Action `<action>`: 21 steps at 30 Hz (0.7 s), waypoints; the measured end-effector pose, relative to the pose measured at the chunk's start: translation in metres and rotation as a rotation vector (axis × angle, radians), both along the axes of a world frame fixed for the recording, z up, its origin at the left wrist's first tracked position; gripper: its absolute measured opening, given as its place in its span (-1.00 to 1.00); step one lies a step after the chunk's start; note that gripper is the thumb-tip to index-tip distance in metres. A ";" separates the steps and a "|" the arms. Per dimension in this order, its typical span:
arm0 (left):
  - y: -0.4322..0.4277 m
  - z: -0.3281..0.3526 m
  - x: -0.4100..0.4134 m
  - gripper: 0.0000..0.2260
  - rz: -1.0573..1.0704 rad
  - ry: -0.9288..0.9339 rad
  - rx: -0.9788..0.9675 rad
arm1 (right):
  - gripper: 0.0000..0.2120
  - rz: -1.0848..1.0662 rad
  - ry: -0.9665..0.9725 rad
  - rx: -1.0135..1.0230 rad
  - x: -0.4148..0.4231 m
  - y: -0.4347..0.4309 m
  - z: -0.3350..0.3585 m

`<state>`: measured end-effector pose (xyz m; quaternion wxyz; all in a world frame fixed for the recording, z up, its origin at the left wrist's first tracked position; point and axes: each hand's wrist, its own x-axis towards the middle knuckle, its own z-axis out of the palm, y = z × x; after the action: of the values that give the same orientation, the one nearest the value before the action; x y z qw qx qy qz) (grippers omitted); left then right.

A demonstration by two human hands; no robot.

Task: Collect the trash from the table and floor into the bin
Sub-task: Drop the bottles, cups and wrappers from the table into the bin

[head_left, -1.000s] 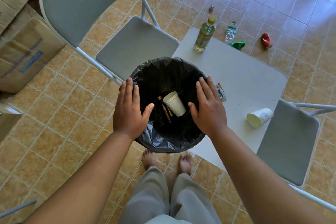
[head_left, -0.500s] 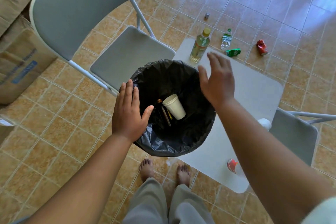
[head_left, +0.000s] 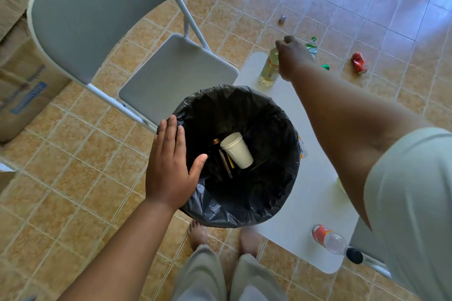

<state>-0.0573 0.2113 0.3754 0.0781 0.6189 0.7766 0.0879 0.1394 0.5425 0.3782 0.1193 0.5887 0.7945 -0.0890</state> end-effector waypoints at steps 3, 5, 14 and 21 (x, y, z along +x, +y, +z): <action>0.000 0.000 0.000 -0.31 -0.002 -0.003 0.000 | -0.60 0.031 0.030 0.094 0.009 -0.007 -0.011; 0.000 0.000 0.000 -0.31 -0.006 -0.009 0.005 | -0.66 0.057 0.044 0.107 0.015 -0.014 -0.017; 0.000 0.001 0.001 -0.31 -0.007 -0.009 0.002 | -0.67 0.054 0.312 0.325 0.032 -0.054 0.022; 0.001 0.005 0.002 -0.27 -0.002 -0.023 -0.037 | -0.71 0.097 1.036 0.740 0.036 -0.118 0.125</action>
<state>-0.0552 0.2120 0.3803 0.0987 0.6172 0.7764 0.0806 0.1755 0.4250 0.5035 -0.4877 0.4347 0.7532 -0.0766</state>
